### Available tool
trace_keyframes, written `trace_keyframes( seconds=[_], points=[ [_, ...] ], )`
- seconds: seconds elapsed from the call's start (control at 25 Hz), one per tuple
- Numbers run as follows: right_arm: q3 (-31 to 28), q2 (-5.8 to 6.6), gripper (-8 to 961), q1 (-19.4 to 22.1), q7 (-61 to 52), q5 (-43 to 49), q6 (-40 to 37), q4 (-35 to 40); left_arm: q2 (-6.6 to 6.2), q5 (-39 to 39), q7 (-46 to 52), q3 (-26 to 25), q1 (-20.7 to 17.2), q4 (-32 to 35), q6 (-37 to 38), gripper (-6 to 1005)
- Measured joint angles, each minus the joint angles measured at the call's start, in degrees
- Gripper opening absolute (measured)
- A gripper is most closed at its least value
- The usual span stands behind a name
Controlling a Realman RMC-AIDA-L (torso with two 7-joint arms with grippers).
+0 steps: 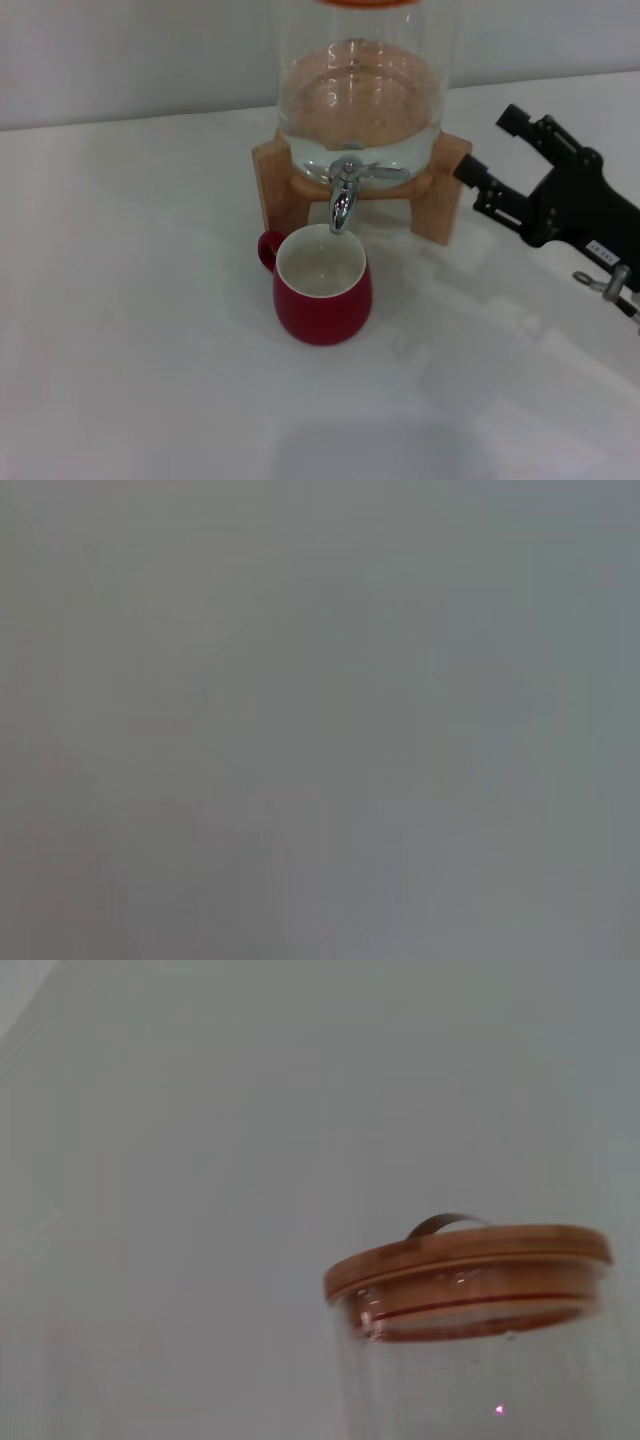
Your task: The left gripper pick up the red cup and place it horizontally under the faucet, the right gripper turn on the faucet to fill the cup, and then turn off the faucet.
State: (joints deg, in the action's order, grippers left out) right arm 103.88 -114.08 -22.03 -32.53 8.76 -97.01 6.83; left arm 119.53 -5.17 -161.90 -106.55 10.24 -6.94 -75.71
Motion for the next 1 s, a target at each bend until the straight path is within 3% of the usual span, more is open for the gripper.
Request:
trace_keyframes(
  seconds=[0.4,1.0],
  points=[
    [1.5,-1.16,854,-0.5,-0.3,3.3,1.4,0.1,0.00,0.1,0.0,0.1,0.2,0.0,-0.1,836],
    [4.6,-1.54,855,-2.4,-0.3,4.0,8.4,3.7,-0.09,1.9,0.0,0.2,1.0,0.0,0.5,836]
  ],
)
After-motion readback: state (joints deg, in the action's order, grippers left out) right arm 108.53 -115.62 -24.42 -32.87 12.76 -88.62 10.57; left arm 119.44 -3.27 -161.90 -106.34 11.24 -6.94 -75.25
